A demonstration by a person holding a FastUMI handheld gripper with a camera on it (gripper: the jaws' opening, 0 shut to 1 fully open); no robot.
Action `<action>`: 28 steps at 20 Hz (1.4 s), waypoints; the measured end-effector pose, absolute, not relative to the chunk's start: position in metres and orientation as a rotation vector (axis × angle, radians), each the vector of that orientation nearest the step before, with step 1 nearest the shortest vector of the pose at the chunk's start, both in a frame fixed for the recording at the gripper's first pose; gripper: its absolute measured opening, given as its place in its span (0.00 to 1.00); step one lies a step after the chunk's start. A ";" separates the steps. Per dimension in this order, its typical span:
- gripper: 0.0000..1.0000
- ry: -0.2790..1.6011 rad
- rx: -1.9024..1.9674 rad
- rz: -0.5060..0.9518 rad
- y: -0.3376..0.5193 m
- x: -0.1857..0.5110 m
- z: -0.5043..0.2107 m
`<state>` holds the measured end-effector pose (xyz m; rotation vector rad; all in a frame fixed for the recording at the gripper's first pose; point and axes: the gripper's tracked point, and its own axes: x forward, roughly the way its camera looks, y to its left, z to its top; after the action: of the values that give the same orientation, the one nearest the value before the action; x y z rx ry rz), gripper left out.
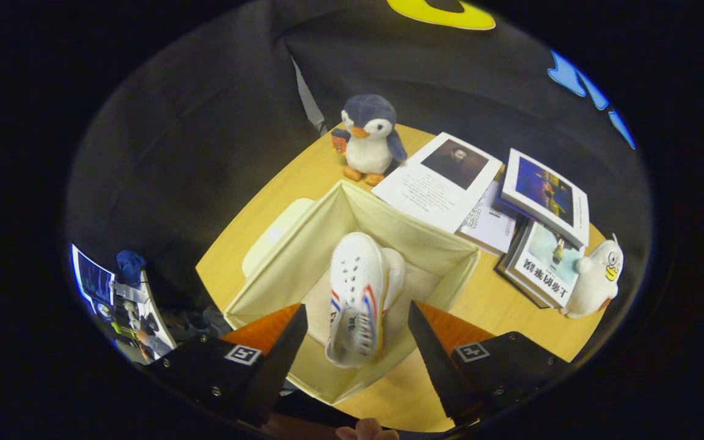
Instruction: Open the storage box then place both shoes into the box .Put the left shoe in first, then the right shoe, with the right side of both shoes facing outward in a uniform manner.
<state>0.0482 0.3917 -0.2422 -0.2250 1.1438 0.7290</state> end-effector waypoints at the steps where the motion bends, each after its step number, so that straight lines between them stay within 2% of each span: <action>1: 0.99 1.120 -0.222 0.723 0.389 0.051 -0.240; 8: 0.99 1.013 -0.114 0.681 0.355 0.061 -0.198; 14: 0.99 0.719 -0.037 0.585 0.295 0.078 -0.119; 21: 0.99 0.345 0.051 0.372 0.195 0.084 -0.021; 28: 0.99 0.083 0.091 0.135 0.107 0.060 0.044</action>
<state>0.0604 0.1066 0.0441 0.0913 0.0829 0.1345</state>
